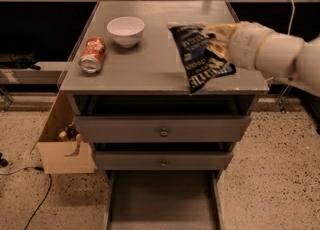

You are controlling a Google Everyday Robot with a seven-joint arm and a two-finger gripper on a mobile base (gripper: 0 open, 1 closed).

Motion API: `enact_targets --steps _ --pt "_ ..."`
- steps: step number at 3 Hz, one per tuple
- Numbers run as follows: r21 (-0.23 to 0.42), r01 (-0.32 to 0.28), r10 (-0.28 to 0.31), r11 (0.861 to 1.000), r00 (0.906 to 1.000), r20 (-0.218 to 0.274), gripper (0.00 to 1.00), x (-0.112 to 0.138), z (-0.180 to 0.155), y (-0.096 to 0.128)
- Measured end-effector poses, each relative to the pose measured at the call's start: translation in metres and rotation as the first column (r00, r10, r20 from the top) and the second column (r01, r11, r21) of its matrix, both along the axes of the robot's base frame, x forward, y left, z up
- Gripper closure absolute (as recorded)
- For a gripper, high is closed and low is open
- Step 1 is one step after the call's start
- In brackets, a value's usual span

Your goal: Pick blue chip bag from bottom drawer and place on counter

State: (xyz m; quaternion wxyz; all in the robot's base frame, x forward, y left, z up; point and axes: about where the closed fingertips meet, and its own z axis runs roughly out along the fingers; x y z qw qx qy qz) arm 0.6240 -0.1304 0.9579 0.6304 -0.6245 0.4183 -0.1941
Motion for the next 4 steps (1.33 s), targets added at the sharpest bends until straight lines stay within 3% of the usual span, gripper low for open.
enact_targets --steps 1,2,3,4 --pt "-0.077 -0.152 0.151 0.985 0.9884 -0.006 1.00 0.033 0.005 0.088" --pt "-0.073 -0.175 0.175 0.982 0.9846 -0.006 1.00 0.031 0.005 0.105" --pt "-0.080 -0.141 0.140 0.987 0.9899 -0.018 1.00 0.042 -0.005 0.081" --pt "-0.079 -0.116 0.110 0.990 0.9914 -0.072 1.00 0.049 -0.033 0.066"
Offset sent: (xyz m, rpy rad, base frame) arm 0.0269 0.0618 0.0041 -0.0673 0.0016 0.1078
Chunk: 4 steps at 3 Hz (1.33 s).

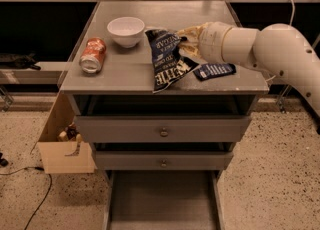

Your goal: Pick blue chip bag from bottom drawer and place on counter

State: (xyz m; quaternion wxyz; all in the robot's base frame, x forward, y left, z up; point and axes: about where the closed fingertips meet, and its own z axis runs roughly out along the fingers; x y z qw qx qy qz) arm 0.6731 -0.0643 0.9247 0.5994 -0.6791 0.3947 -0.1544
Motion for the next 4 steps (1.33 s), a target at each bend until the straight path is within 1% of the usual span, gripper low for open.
enact_targets --steps 1,2,3,4 --pt "0.000 0.003 -0.003 1.000 1.0000 -0.005 1.00 0.0005 -0.0020 -0.0017" --pt "0.000 0.003 -0.003 1.000 1.0000 -0.005 0.83 0.0005 -0.0020 -0.0016" --pt "0.000 0.003 -0.003 1.000 1.0000 -0.005 0.62 0.0005 -0.0020 -0.0016" --pt "0.000 0.003 -0.003 1.000 1.0000 -0.005 0.37 0.0005 -0.0021 -0.0016"
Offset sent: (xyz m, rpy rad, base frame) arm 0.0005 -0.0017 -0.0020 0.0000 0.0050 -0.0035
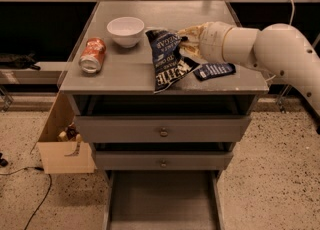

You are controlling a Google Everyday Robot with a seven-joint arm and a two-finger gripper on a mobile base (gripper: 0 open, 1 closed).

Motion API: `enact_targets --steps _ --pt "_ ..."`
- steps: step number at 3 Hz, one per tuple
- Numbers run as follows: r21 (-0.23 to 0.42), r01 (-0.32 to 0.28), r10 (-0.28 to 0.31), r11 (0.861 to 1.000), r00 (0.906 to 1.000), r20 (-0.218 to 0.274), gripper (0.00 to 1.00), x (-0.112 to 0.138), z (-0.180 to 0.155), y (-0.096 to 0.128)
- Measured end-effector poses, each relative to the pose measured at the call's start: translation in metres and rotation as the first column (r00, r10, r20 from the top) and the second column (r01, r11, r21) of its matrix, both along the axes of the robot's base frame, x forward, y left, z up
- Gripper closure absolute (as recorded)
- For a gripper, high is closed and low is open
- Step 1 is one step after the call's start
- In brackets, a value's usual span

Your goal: Pick blue chip bag from bottom drawer and place on counter

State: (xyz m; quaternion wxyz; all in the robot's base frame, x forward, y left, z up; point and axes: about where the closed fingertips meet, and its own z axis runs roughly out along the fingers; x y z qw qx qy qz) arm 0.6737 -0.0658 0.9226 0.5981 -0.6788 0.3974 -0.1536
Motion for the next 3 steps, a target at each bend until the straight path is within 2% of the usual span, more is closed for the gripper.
enact_targets --steps 1,2,3 --pt "0.000 0.000 0.000 1.000 1.0000 0.000 0.15 0.0000 0.0000 0.0000" --pt "0.000 0.000 0.000 1.000 1.0000 0.000 0.00 0.0000 0.0000 0.0002" --pt "0.000 0.000 0.000 1.000 1.0000 0.000 0.00 0.0000 0.0000 0.0002"
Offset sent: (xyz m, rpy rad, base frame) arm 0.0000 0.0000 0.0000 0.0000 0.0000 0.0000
